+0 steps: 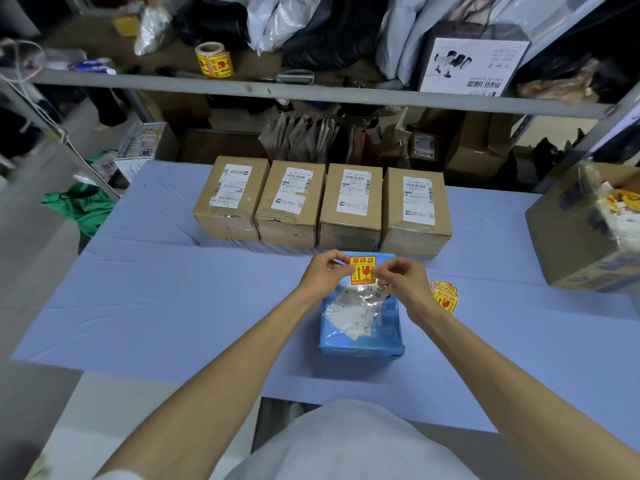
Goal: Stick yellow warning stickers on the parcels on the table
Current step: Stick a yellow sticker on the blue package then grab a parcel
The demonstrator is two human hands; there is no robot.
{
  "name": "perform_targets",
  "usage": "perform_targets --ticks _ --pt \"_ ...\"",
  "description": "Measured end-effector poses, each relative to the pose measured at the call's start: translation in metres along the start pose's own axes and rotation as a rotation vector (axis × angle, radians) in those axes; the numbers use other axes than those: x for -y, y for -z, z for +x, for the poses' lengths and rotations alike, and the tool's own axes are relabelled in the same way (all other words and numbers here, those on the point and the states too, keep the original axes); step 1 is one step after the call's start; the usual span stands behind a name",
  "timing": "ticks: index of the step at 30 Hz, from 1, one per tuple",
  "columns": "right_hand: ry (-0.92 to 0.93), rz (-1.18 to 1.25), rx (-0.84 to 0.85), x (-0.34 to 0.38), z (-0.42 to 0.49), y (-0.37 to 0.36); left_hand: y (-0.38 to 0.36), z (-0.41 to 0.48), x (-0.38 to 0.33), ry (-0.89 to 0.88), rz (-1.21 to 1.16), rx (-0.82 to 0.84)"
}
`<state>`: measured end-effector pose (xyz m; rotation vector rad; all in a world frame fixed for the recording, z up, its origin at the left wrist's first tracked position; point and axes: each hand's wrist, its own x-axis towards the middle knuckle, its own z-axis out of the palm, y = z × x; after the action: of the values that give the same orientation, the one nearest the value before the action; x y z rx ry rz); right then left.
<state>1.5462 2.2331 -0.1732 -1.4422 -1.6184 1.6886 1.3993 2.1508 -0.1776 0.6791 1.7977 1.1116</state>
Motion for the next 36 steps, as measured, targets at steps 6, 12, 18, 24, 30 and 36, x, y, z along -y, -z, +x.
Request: perform_targets --ticks 6,12,18,24,30,36 --pt "-0.028 0.007 0.013 -0.003 -0.006 0.001 0.002 -0.009 0.007 0.039 0.035 0.003" --pt "-0.111 -0.047 -0.027 -0.020 -0.018 0.001 -0.004 -0.027 0.023 0.107 0.114 -0.002" --pt "-0.106 -0.179 -0.042 -0.043 -0.031 -0.006 -0.009 -0.039 0.038 0.112 0.335 -0.050" --pt "-0.093 -0.297 -0.061 -0.054 -0.029 -0.009 -0.020 -0.042 0.040 0.091 0.520 -0.132" --pt "-0.007 -0.430 -0.070 -0.058 -0.027 -0.012 -0.028 -0.042 0.047 0.051 0.610 -0.180" --pt "0.136 -0.704 -0.066 -0.057 -0.027 -0.005 -0.013 -0.041 0.056 -0.026 0.590 -0.165"
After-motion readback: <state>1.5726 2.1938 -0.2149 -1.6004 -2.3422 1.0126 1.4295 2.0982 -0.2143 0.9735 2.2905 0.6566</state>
